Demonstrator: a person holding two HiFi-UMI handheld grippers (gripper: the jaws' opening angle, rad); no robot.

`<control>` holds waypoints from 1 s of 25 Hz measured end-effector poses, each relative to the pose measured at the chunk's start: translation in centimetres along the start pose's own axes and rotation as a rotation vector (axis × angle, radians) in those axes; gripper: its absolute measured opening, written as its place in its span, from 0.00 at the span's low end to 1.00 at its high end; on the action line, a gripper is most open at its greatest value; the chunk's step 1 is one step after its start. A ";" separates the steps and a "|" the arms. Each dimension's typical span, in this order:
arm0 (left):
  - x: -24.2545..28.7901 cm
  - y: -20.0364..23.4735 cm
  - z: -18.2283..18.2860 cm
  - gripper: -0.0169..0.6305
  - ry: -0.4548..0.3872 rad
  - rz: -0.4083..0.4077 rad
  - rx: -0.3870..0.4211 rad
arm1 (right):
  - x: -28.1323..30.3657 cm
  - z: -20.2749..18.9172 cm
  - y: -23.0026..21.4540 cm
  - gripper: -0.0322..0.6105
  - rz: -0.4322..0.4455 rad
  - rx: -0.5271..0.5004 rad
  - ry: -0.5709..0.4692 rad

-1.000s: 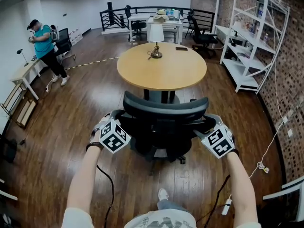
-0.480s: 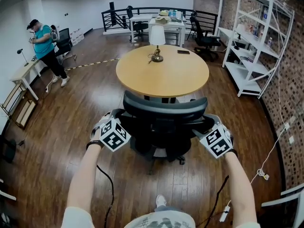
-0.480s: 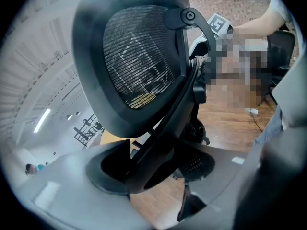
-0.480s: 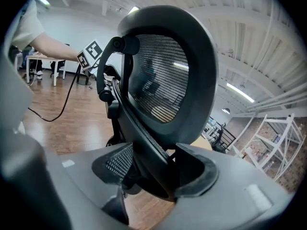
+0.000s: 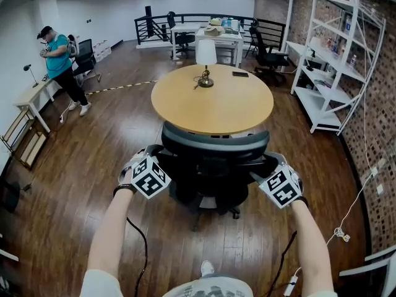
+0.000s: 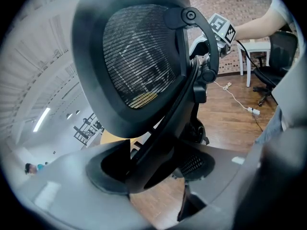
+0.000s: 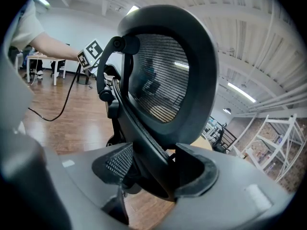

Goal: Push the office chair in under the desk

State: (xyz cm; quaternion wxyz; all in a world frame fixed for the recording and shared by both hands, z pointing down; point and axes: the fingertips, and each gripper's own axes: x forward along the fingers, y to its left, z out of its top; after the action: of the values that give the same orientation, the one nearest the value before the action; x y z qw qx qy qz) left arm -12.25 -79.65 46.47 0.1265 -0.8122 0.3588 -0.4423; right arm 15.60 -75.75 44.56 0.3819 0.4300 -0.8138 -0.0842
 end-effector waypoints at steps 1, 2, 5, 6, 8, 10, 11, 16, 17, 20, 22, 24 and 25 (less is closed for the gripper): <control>0.1 0.0 0.0 0.49 0.002 0.000 0.000 | 0.1 0.0 -0.1 0.47 -0.001 -0.001 0.000; 0.1 0.1 0.0 0.50 0.002 0.002 -0.001 | 0.2 0.0 -0.1 0.47 -0.002 -0.002 -0.002; 0.3 0.3 0.0 0.50 -0.004 0.006 -0.005 | 0.5 0.1 -0.3 0.47 0.000 -0.007 -0.003; 0.3 0.3 0.0 0.50 -0.005 0.005 -0.007 | 0.5 0.1 -0.3 0.48 0.003 -0.010 -0.004; 0.4 0.2 0.1 0.50 0.000 0.004 -0.013 | 0.4 0.0 -0.4 0.48 0.004 -0.023 -0.004; 0.4 -0.1 0.3 0.50 0.009 0.018 -0.022 | 0.1 -0.2 -0.5 0.48 -0.014 -0.039 0.003; 0.3 -0.3 0.4 0.51 0.008 0.031 -0.032 | -0.1 -0.3 -0.5 0.48 -0.030 -0.046 0.005; -2.3 -0.3 0.6 0.51 -0.065 0.086 -0.144 | -2.2 0.3 0.2 0.48 -0.083 -0.010 -0.029; -2.9 -0.6 0.6 0.51 -0.078 0.083 -0.163 | -2.7 0.4 0.3 0.48 -0.095 0.005 -0.033; -5.3 -2.0 0.4 0.47 -0.115 0.090 -0.202 | -4.2 0.7 1.6 0.48 -0.120 0.050 -0.041; -7.1 -3.2 0.5 0.42 -0.154 0.096 -0.243 | -5.3 0.9 2.9 0.44 -0.130 0.083 -0.057; -8.9 -4.6 0.7 0.37 -0.203 0.093 -0.296 | -6.6 1.3 4.2 0.37 -0.148 0.121 -0.087; -9.9 -5.3 0.7 0.35 -0.225 0.096 -0.322 | -7.2 1.5 4.8 0.32 -0.158 0.139 -0.107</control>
State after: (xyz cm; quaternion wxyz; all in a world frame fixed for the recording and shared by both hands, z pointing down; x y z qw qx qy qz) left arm -12.64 -69.07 42.56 0.0553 -0.8482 0.4466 -0.2793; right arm 13.96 -67.53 41.79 0.2994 0.5130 -0.8005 -0.0803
